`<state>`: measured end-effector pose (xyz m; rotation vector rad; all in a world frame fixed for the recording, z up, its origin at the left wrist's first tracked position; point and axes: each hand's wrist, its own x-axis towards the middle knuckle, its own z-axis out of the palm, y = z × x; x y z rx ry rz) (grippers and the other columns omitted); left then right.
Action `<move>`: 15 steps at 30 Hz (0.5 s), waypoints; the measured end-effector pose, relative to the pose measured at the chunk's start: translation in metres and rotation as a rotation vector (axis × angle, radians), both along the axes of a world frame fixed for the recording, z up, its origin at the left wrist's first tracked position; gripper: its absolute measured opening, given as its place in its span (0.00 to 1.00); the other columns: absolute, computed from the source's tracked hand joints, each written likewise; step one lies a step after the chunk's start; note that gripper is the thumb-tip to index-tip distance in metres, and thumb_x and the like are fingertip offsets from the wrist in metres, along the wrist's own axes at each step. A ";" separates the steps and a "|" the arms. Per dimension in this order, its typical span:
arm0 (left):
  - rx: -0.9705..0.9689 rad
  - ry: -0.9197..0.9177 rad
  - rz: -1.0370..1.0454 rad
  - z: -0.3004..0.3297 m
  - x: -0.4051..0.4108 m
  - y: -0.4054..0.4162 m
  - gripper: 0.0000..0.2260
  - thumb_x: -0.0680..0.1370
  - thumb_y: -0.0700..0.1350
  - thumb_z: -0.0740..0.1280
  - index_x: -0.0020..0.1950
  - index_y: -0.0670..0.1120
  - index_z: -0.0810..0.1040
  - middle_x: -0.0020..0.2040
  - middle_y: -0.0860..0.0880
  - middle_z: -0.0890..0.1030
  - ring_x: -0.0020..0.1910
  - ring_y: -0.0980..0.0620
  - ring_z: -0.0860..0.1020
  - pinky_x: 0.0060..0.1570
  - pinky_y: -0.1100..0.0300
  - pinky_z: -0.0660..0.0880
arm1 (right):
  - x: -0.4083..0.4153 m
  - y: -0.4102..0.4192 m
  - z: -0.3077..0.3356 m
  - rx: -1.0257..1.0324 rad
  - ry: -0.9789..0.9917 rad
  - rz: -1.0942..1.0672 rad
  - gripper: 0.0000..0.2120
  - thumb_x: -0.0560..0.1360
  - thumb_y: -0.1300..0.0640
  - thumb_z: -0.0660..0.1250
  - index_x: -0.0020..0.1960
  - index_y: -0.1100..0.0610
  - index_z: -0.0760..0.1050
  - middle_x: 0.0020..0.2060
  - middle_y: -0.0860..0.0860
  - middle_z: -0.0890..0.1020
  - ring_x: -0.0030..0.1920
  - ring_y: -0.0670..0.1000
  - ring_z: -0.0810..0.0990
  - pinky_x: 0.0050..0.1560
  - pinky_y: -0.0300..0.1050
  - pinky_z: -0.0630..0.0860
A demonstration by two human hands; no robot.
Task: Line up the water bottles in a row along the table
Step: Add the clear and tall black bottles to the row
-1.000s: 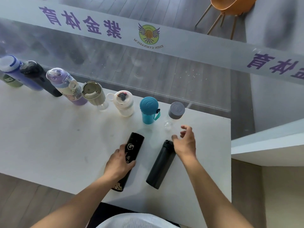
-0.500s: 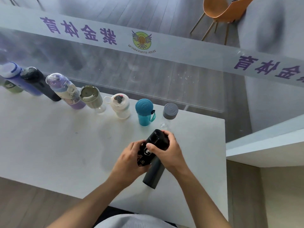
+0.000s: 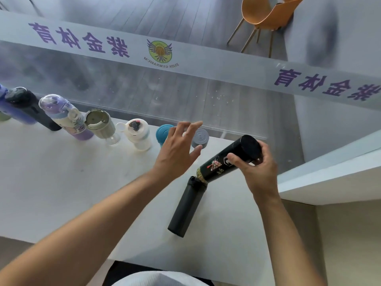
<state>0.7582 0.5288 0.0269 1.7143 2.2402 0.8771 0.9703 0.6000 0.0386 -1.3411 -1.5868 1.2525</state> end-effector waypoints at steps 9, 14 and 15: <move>-0.258 -0.010 -0.071 -0.033 -0.001 0.039 0.32 0.74 0.42 0.73 0.75 0.54 0.63 0.69 0.44 0.68 0.62 0.38 0.70 0.62 0.44 0.71 | -0.007 0.047 -0.053 0.137 -0.315 0.058 0.37 0.62 0.50 0.83 0.67 0.50 0.71 0.59 0.51 0.79 0.58 0.54 0.77 0.62 0.51 0.77; -0.174 -0.098 -0.062 -0.041 0.002 0.040 0.30 0.74 0.37 0.72 0.73 0.51 0.66 0.65 0.43 0.71 0.59 0.42 0.74 0.56 0.50 0.74 | -0.009 0.059 -0.057 0.173 -0.335 0.062 0.37 0.63 0.50 0.82 0.67 0.50 0.71 0.58 0.51 0.79 0.58 0.54 0.77 0.61 0.54 0.77; -0.167 -0.098 -0.068 -0.042 0.003 0.040 0.30 0.74 0.37 0.72 0.73 0.51 0.66 0.65 0.43 0.71 0.59 0.42 0.74 0.56 0.50 0.75 | -0.009 0.058 -0.057 0.181 -0.337 0.068 0.36 0.63 0.50 0.82 0.67 0.50 0.71 0.58 0.51 0.79 0.58 0.54 0.77 0.61 0.54 0.77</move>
